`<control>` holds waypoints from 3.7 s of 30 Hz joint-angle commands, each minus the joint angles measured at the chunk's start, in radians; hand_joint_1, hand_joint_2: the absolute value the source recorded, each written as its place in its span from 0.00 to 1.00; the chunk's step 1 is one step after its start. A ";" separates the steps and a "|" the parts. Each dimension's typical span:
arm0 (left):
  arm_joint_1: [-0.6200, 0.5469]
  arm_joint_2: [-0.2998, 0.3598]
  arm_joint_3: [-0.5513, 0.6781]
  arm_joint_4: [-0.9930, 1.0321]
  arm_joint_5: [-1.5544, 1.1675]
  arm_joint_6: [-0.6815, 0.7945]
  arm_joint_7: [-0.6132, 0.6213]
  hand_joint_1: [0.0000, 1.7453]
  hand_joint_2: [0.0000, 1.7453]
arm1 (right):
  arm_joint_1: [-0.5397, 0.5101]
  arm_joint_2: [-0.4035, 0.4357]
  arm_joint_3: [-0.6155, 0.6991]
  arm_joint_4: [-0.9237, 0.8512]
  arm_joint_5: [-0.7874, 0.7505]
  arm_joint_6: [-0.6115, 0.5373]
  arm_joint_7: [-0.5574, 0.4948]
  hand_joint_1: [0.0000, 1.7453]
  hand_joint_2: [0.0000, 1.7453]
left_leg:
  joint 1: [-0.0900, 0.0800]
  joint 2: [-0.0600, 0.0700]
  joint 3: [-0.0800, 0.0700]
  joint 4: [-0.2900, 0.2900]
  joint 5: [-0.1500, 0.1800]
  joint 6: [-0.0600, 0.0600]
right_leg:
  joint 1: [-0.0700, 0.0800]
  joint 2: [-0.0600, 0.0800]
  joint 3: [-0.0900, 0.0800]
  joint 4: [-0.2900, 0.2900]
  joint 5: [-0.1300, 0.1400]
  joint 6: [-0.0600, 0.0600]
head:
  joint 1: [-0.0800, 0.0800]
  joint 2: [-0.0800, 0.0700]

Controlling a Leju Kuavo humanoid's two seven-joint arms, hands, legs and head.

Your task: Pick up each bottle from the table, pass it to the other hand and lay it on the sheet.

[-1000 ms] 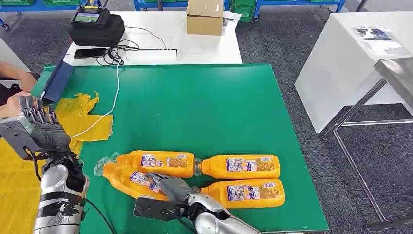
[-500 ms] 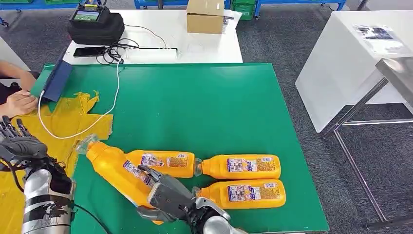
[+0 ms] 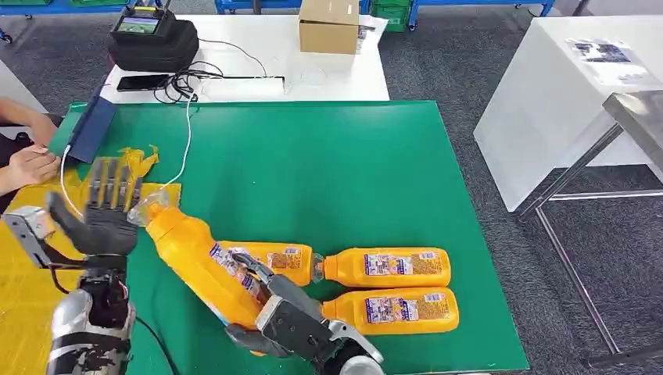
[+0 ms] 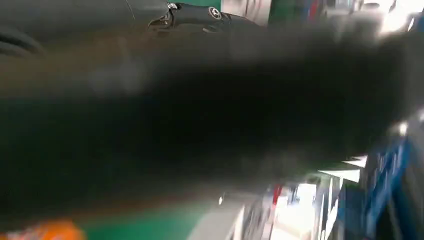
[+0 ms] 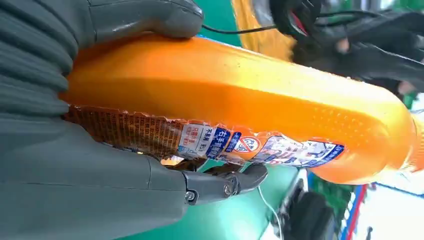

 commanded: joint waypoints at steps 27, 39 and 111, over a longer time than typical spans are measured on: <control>0.070 0.031 -0.244 -0.078 -0.082 -0.089 -0.057 0.00 1.00 | -0.164 -0.078 -0.003 0.062 0.199 0.069 0.136 1.00 1.00 | 0.000 -0.001 0.002 -0.002 0.001 0.002 | 0.000 -0.002 0.002 -0.002 0.000 0.001 | 0.000 0.000; 0.013 0.019 -0.282 -0.014 -0.149 -0.039 -0.059 0.00 1.00 | -0.305 0.004 0.218 0.260 0.192 0.129 0.142 1.00 1.00 | -0.001 0.001 0.002 -0.003 0.002 0.002 | 0.000 -0.001 0.002 -0.002 0.002 0.001 | 0.000 0.000; -0.368 0.371 -0.498 0.676 -1.766 0.913 0.183 1.00 1.00 | -0.321 -0.055 0.105 0.179 0.360 0.005 0.237 0.00 1.00 | 0.001 -0.002 0.002 -0.003 0.004 0.000 | 0.001 -0.005 0.001 -0.002 0.003 -0.001 | 0.000 0.000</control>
